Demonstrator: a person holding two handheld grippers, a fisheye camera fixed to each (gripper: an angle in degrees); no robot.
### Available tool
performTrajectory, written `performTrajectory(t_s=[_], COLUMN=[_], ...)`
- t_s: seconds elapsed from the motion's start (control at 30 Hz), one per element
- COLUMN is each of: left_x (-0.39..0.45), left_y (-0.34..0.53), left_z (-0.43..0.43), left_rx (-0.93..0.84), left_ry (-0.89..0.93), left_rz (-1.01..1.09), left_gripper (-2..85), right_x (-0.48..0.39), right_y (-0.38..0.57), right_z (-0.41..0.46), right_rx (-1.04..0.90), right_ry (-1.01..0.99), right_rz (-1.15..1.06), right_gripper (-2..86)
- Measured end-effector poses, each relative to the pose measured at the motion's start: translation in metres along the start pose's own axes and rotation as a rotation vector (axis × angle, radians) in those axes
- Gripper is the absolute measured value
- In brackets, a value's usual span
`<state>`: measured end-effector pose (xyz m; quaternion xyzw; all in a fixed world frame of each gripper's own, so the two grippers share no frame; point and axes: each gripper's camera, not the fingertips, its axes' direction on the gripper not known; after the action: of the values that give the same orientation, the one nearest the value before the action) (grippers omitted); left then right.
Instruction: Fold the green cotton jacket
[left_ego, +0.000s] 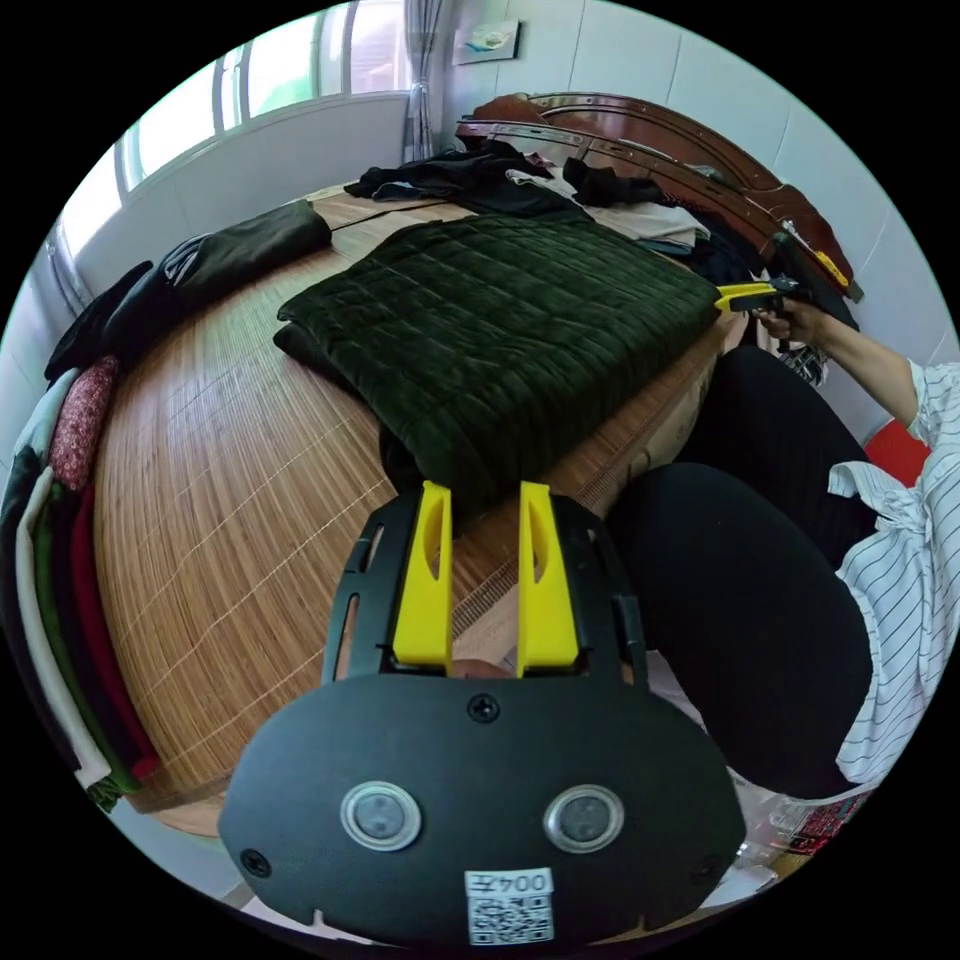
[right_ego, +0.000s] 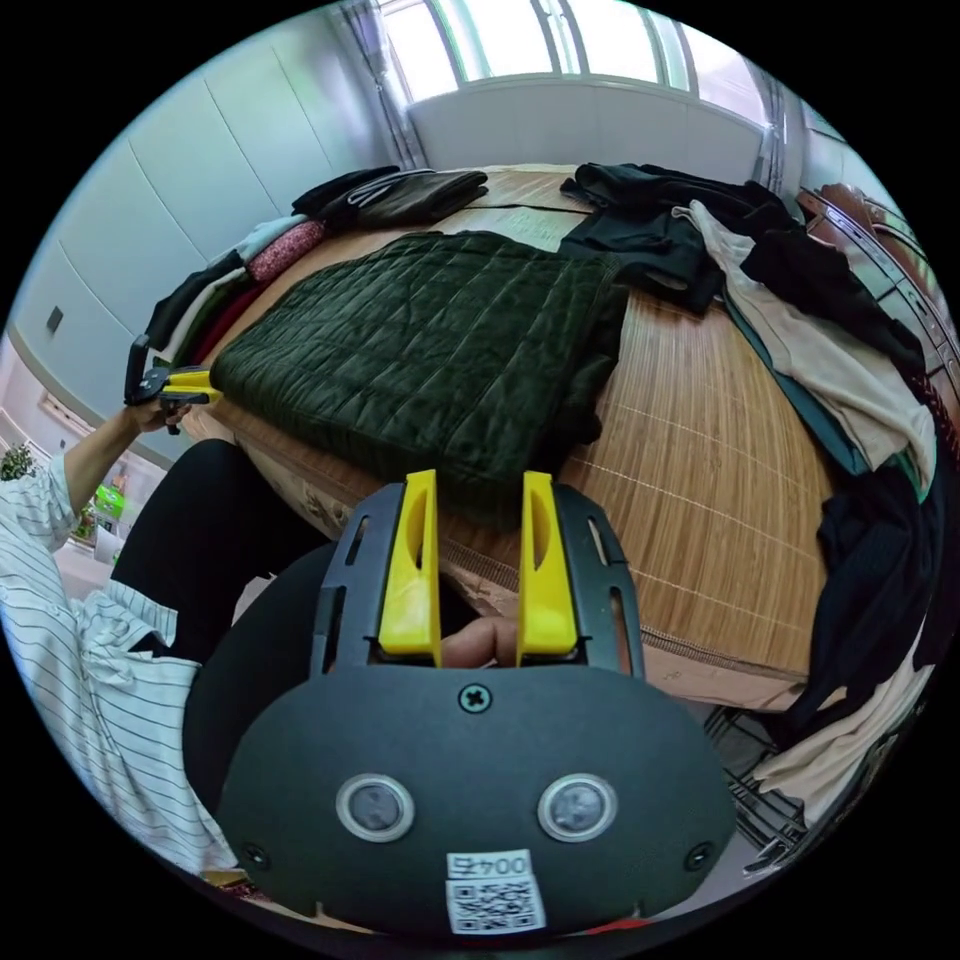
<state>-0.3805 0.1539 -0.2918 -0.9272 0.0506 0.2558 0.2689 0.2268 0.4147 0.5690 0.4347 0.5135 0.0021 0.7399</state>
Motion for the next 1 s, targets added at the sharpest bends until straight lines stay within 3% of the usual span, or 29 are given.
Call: performTrajectory(t_s=[0.4, 0.57, 0.7, 0.77, 1.0], left_x=[0.012, 0.024, 0.036, 0.033, 0.03], left_y=[-0.008, -0.02, -0.017, -0.005, -0.002], left_z=[0.004, 0.019, 0.004, 0.018, 0.027], left_rx=[-0.058, -0.075, -0.042, -0.057, -0.056], left_ry=[0.0, -0.027, -0.08, -0.046, -0.027], left_rz=[-0.004, -0.011, 0.017, -0.022, -0.191], left_gripper=[2.6, 2.4, 2.4, 2.8, 7.0], right_x=[-0.009, -0.025, -0.036, -0.038, -0.039], right_y=[0.0, -0.016, -0.019, -0.013, -0.003], right_z=[-0.025, -0.017, -0.042, -0.025, -0.03], right_rx=[0.029, -0.047, 0.046, -0.02, 0.032], right_ry=[-0.101, -0.057, -0.072, -0.045, -0.104], right_rz=[-0.044, -0.079, -0.113, -0.118, 0.095], right_gripper=[13.0, 3.9, 2.1, 2.4, 6.3])
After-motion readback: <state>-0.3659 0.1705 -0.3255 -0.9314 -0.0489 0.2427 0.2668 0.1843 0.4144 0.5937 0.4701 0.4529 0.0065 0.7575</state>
